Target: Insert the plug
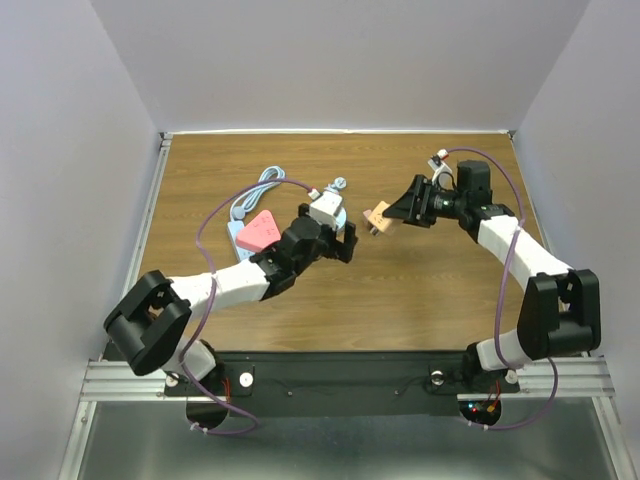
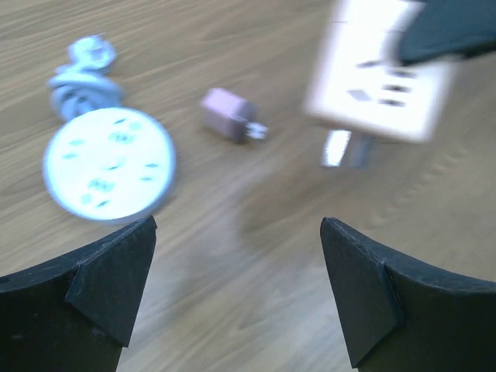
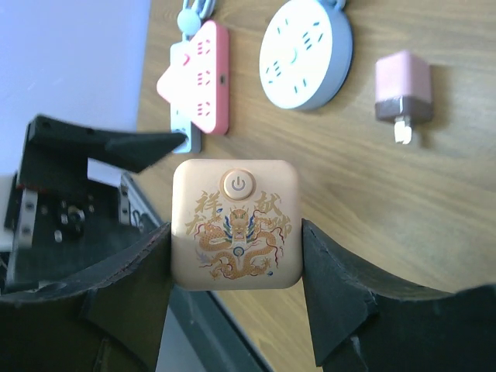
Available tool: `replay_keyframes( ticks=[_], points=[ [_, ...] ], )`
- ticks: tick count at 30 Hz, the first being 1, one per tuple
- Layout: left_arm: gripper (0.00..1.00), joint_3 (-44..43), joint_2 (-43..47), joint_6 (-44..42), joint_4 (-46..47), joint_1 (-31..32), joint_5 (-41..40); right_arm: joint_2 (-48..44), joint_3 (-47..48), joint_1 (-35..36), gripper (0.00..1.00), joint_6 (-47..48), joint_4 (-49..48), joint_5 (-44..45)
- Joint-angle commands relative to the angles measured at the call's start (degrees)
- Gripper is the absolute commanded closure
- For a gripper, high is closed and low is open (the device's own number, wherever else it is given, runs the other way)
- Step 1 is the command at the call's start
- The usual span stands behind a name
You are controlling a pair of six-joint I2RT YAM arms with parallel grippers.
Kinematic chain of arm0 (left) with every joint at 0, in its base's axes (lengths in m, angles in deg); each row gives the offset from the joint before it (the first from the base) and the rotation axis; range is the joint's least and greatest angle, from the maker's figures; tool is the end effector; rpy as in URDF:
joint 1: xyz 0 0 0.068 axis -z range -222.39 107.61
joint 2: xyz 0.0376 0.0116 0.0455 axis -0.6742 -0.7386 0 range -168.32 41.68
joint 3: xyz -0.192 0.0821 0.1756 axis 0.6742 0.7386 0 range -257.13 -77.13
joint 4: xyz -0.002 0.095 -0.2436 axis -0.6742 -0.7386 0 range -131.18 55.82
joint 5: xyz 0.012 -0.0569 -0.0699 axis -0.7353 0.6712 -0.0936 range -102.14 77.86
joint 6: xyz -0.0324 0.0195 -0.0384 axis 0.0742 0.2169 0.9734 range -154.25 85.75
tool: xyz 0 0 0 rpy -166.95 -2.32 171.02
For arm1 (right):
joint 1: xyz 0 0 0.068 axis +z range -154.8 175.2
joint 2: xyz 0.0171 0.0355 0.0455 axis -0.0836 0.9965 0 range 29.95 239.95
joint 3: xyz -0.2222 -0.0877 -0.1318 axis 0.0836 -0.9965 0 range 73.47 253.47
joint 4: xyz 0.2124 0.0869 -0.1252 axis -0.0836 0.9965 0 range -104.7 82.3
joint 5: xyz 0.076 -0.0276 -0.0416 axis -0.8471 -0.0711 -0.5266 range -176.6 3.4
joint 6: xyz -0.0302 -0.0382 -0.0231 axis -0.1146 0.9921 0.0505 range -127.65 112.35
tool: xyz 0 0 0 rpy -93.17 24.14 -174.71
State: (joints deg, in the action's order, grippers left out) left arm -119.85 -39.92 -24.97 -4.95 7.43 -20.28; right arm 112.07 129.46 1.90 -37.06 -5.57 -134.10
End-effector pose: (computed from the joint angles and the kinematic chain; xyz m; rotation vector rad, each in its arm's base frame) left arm 0.2087 -0.2393 0.2492 0.5154 1.7037 -0.6297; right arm 0.3051 0.0624 0.2644 -0.0573 2.2243 1.2556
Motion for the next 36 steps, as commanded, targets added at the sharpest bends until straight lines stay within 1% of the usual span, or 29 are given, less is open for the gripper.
replay_keyframes(
  ticks=[1,3,4,5,7,8,10,13,16,17,22,28,31,33,34,36],
  points=[
    [0.01,-4.11,-1.26,3.72,-5.21,-6.9,-7.93,0.58,3.86,-0.72,1.0,-0.03,-5.34,0.57],
    [0.01,-7.54,-4.42,4.6,-7.95,-9.21,-10.39,0.75,3.87,-0.63,1.0,-0.21,-5.43,0.31],
    [0.01,-11.03,-6.18,4.61,-8.83,-10.26,-11.19,0.84,3.69,-0.72,1.0,-0.21,-5.61,0.31],
    [0.01,-14.81,-10.2,4.52,-9.97,-12.36,-10.93,0.84,3.08,-0.64,1.0,-0.3,-5.7,0.22],
    [0.01,-18.26,-14.44,4.17,-11.13,-13.78,-10.32,0.4,2.46,-0.72,1.0,-0.3,-5.7,0.13],
    [0.01,-19.76,-18.2,3.91,-11.48,-14.92,-10.05,0.23,1.94,-0.72,1.0,-0.3,-5.61,-0.04],
    [0.01,-22.93,-22.26,3.38,-10.7,-15.81,-7.43,-0.73,1.32,-0.72,1.0,-0.3,-5.61,-0.13],
    [0.01,-26.34,-25.44,2.42,-9.72,-16.34,-4.79,-1.53,0.44,-0.72,1.0,-0.3,-5.52,-0.04],
    [0.01,-31.45,-30.09,1.97,-12.26,-16.95,-4.34,-2.15,-0.09,-0.72,1.0,-0.47,-5.61,-0.48],
    [0.01,-32.42,-31.15,2.06,-13.49,-17.3,-4.16,-2.23,-0.09,-0.72,1.0,-0.47,-5.52,-0.57],
    [0.01,-35.41,-34.67,2.15,-12.62,-18.62,-1.8,-2.67,-0.44,-0.72,1.0,-0.39,-5.61,-0.75],
    [0.01,-38.66,-38.54,1.62,-14.38,-19.68,0.05,-2.41,-1.05,-0.72,0.99,-0.3,-5.52,-1.1],
    [0.02,-37.97,-39.07,1.62,-15.17,-19.76,0.84,-2.67,-1.58,-0.72,0.99,-0.3,-5.61,-0.92],
    [0.07,-37.26,-38.98,2.06,-14.91,-19.76,2.07,-2.59,-1.84,-0.72,0.99,-0.3,-5.52,-0.66],
    [0.09,-36.57,-38.9,2.15,-14.73,-19.68,4.08,-2.59,-1.85,-0.72,1.0,-0.39,-5.61,-0.66],
    [0.24,-35.77,-38.98,2.24,-13.33,-19.68,6.63,-2.15,-1.93,-0.72,1.0,-0.56,-5.7,-0.57]
  ],
)
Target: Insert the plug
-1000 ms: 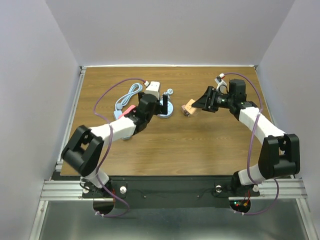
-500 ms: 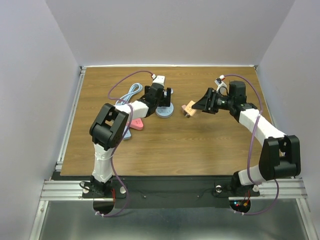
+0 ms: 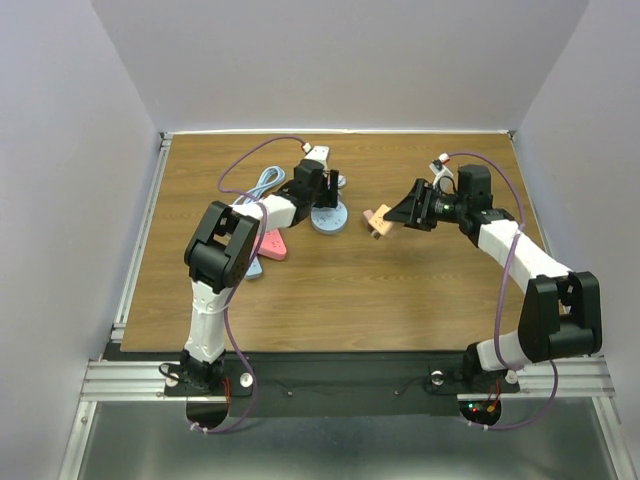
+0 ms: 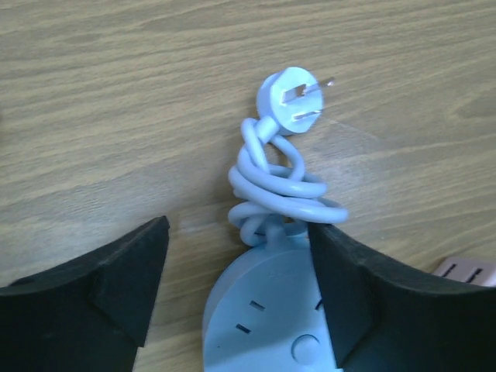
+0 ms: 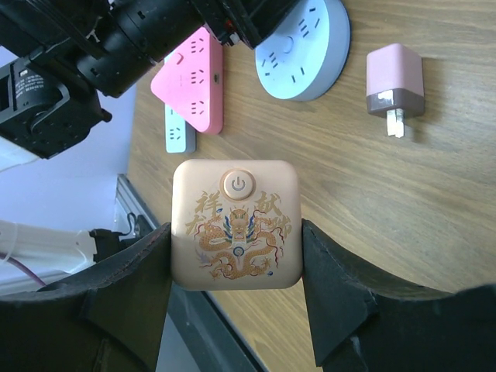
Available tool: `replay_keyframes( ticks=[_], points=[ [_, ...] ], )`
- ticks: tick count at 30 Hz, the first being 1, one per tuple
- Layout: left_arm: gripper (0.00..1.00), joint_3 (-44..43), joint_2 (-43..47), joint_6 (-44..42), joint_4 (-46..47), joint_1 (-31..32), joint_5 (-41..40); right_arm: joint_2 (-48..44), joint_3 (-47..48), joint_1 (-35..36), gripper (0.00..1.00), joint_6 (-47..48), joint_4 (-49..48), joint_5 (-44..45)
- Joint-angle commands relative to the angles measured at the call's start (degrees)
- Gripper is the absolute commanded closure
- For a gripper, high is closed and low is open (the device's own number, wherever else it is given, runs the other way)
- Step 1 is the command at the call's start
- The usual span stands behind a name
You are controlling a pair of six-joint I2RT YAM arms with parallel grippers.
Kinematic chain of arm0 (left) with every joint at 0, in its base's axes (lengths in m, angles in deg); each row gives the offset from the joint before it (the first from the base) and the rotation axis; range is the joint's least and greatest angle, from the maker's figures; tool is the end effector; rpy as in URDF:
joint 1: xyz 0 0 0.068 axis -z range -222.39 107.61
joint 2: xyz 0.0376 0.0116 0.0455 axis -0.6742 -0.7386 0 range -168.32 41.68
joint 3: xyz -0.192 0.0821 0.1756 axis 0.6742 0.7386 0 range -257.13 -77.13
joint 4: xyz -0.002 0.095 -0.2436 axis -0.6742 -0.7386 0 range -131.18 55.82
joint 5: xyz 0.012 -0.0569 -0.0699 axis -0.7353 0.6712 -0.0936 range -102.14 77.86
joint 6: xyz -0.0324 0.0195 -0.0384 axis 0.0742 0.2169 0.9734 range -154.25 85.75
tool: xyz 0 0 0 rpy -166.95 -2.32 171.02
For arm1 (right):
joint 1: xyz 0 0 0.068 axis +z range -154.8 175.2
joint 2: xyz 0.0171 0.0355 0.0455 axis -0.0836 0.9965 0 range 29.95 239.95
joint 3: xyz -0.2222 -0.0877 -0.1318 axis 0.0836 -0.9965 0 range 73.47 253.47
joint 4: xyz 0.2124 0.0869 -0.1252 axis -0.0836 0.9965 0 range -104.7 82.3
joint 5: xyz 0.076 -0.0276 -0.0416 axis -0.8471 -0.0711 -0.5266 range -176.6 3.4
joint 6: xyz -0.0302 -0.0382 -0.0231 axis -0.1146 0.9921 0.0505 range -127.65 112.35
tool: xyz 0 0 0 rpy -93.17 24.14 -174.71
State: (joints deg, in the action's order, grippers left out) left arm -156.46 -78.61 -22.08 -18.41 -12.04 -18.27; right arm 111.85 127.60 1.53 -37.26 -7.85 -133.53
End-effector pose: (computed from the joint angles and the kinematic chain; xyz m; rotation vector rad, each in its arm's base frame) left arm 0.4131 -0.2374 0.1796 0.2520 2.0111 -0.3650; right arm 0.3037 0.0599 0.2580 -0.0461 2.2146 1.2414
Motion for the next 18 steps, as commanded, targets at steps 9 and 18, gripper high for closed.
replay_keyframes(
  ticks=[9,18],
  points=[
    [0.8,6.11,0.93,-3.9,2.77,1.38,17.55,-4.03,-0.25,-0.35,1.0,3.41,-3.25,2.37],
    [0.9,15.42,6.2,-11.37,6.2,4.8,31.25,-6.06,-0.6,-0.35,1.0,8.59,-3.25,3.08]
  ],
)
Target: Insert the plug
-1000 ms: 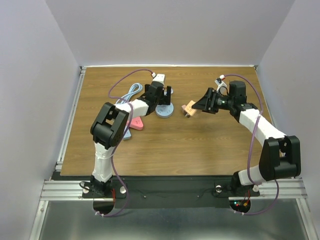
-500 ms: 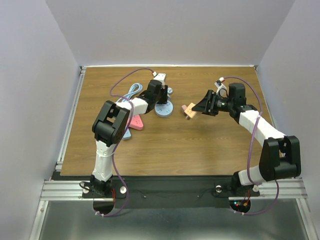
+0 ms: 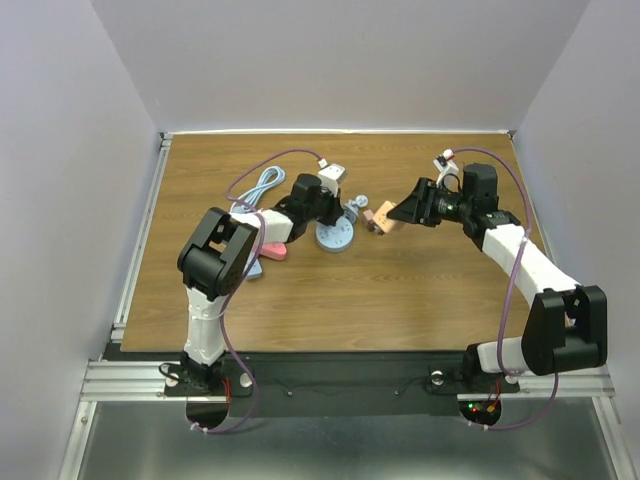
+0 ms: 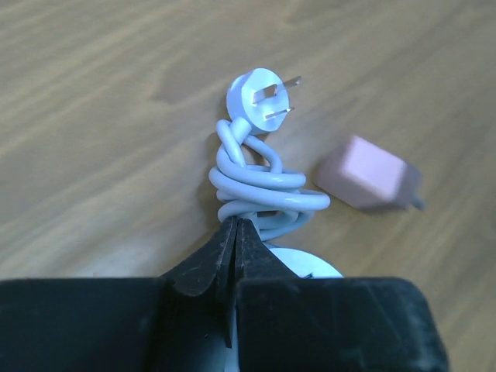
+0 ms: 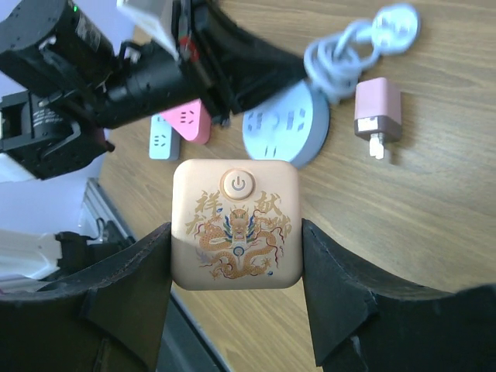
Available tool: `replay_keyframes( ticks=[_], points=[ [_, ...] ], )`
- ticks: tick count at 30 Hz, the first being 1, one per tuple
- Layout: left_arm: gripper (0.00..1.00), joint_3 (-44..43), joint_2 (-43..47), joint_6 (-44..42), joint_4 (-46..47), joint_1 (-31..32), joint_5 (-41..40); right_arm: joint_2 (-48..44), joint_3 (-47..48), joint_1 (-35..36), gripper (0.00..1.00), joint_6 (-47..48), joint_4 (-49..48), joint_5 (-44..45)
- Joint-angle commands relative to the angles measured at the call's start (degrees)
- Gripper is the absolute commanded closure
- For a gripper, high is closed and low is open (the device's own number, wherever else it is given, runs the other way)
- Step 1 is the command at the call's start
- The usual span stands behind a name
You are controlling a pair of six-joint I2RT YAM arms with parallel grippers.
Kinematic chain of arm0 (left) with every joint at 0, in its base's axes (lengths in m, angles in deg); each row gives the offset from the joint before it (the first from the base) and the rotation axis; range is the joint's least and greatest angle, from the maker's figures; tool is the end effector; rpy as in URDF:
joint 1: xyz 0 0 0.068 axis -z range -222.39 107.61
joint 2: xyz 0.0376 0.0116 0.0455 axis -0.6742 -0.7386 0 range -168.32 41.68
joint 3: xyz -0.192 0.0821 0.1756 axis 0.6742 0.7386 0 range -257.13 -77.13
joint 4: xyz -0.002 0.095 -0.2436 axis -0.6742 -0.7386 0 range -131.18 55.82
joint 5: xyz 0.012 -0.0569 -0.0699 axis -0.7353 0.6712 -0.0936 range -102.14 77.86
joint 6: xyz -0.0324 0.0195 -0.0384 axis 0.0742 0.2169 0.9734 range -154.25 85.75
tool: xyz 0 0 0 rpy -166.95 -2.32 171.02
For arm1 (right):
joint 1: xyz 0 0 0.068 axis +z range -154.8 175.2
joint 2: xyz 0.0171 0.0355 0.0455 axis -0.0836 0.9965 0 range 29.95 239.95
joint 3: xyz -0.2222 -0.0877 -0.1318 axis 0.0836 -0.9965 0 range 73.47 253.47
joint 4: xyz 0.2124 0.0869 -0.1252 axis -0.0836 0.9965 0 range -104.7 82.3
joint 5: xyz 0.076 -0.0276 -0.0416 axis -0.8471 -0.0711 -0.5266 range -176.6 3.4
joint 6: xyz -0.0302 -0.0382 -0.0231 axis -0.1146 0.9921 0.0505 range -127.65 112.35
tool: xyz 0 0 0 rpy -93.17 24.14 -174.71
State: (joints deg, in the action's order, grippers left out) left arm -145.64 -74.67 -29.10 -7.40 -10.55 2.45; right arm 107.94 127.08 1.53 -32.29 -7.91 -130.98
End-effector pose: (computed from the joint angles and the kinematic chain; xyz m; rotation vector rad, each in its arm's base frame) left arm 0.3753 -0.2435 0.1697 0.6258 1.8849 -0.6709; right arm 0.2935 0.0577 0.2738 -0.1419 2.1388 1.1355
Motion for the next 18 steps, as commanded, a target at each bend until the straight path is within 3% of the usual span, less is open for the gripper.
replay_keyframes(
  ticks=[1,8,13,14,18],
  points=[
    [0.9,4.96,2.71,-4.88,-4.81,3.67,11.68,-2.32,-0.17,-0.35,1.0,4.16,-3.18,0.52],
    [0.92,7.6,4.38,-6.99,-6.83,6.39,18.89,-6.27,-2.09,0.26,1.0,8.03,-3.18,0.35],
    [0.89,8.83,6.31,-6.21,-8.24,7.98,15.22,-8.65,-3.94,2.37,0.99,10.5,-3.1,2.1],
    [0.79,9.09,7.19,-5.68,-7.72,7.98,13.38,-8.56,-4.29,2.55,1.0,10.23,-3.01,3.24],
    [0.54,9.8,14.74,-1.47,-7.19,7.98,4.68,-8.04,-6.14,2.72,0.99,9.44,-2.13,7.89]
  ],
)
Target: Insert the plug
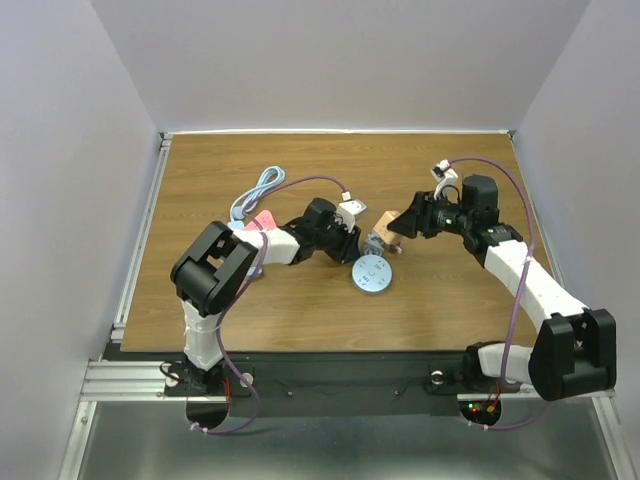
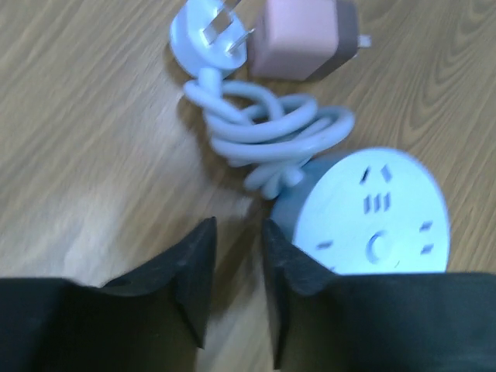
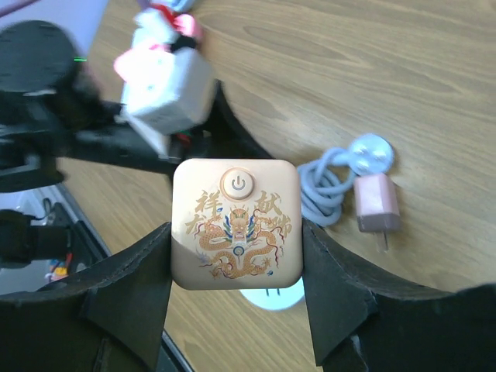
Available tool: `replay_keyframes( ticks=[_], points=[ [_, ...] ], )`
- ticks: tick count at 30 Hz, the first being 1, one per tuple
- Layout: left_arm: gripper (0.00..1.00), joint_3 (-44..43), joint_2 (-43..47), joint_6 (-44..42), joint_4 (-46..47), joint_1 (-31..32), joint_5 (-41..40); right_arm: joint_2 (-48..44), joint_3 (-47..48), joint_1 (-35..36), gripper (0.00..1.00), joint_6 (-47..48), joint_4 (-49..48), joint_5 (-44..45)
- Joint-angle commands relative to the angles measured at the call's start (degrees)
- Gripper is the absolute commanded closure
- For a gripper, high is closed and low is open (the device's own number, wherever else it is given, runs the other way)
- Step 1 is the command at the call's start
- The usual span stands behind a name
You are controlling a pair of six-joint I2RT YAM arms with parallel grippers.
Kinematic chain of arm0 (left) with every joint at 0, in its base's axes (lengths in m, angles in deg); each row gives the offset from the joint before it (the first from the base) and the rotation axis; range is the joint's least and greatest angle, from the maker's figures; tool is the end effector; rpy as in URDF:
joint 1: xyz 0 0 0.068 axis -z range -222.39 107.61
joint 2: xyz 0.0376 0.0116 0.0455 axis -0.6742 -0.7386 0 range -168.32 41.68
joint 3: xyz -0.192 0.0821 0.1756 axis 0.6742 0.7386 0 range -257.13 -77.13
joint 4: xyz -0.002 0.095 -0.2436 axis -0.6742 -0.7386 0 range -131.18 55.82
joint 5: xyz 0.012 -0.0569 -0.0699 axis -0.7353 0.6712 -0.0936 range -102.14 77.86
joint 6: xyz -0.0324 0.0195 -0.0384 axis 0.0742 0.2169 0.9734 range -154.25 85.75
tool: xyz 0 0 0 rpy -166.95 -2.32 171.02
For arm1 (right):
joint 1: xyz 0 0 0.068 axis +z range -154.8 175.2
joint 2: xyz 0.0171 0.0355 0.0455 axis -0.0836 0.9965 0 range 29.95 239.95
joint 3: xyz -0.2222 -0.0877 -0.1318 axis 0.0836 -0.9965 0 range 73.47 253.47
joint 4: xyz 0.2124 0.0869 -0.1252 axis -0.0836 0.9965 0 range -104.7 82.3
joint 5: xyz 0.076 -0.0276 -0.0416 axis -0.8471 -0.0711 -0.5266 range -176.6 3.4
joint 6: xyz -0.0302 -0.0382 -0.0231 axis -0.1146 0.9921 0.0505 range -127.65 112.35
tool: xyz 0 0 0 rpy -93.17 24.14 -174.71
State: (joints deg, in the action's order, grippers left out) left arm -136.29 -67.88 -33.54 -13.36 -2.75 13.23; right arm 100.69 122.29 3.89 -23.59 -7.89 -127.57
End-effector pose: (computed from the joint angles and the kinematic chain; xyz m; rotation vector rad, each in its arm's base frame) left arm 0.3007 -0.2689 0.1593 0.9764 1.9220 -0.8807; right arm 0.2644 0.0641 0.2784 -0.3210 2.0616 1.0008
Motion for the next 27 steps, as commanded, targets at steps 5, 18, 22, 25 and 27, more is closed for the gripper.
replay_keyframes(
  ticks=[5,18,22,25,27],
  points=[
    [0.28,-0.34,13.66,7.8,-3.75,1.14,-14.01,-1.57,-2.41,0.28,0.99,-2.15,-2.15,9.76],
    [0.18,0.88,13.23,18.97,-9.74,12.3,-19.73,-0.6,-4.96,0.19,1.0,-6.12,-1.36,22.42],
    [0.18,1.67,14.19,21.96,-11.85,12.66,-21.85,-0.78,-6.71,0.19,0.99,-5.59,-0.39,23.83],
    [0.17,2.38,14.72,24.24,-13.43,13.1,-22.2,-0.6,-8.21,0.28,1.0,-5.76,0.13,23.22],
    [0.17,3.43,14.81,25.65,-13.78,13.62,-22.37,-0.87,-8.91,0.19,1.0,-5.85,0.13,23.65]
  ],
)
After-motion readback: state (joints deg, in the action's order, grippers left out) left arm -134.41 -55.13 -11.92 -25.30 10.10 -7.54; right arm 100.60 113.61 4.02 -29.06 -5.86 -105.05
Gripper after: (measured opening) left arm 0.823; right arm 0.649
